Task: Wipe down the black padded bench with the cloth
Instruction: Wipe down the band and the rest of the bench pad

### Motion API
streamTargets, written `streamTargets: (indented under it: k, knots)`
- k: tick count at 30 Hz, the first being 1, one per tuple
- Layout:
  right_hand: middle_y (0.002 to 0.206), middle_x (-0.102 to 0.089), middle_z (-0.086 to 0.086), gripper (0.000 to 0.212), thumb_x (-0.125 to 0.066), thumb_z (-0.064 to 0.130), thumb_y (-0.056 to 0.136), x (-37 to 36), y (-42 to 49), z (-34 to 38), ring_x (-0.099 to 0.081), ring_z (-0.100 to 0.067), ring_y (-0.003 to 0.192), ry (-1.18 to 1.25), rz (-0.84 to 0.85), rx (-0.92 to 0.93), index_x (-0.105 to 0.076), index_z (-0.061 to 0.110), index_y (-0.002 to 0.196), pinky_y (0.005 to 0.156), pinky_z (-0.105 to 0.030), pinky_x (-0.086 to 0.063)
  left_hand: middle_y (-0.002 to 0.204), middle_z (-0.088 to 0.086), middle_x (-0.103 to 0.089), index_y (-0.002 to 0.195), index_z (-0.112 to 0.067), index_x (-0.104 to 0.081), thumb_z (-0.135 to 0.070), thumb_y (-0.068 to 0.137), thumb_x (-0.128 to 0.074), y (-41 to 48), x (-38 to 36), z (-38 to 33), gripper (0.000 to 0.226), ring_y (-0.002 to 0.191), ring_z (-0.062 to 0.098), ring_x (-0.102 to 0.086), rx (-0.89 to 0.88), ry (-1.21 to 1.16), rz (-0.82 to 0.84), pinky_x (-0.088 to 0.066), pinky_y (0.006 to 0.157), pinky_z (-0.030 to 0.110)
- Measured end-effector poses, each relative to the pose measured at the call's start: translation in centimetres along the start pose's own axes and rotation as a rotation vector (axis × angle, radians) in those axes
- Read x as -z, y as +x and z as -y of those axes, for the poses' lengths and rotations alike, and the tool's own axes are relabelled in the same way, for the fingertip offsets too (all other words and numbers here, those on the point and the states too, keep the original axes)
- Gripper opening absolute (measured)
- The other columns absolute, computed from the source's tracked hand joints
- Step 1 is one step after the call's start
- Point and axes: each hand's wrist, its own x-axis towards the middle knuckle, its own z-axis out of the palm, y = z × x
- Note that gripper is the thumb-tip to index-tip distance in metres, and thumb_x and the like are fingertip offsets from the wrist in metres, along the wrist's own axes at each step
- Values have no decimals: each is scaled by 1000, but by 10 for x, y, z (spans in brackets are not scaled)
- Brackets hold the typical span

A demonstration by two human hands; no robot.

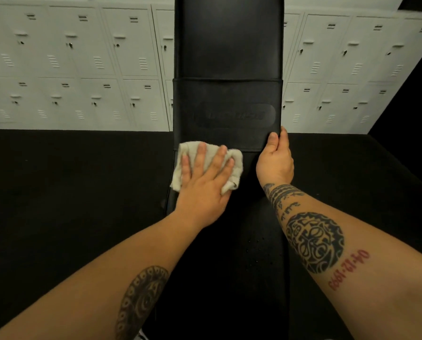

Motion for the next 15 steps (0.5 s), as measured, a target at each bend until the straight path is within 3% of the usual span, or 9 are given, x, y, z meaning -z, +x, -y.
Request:
streamTargets:
  k: [8,15]
  knots:
    - [145,-53,-4,57,-21,61,101,0,1,-2,-50,-29,130,38,24,1,-26,39,154,106,-46,-41,172,-1,8,163,-33,-15,-52,99,-42,11,-4,-35,72,153,39,23,10,25,21,10,118,69]
    - [145,-53,-4,57,-22,61,102,0,0,-1,-49,-29,132,46,13,-9,-27,39,154,109,-44,-40,163,-2,39,155,-57,6,-59,99,-34,-12,18,21,69,147,38,38,282,-37,111,13,109,80]
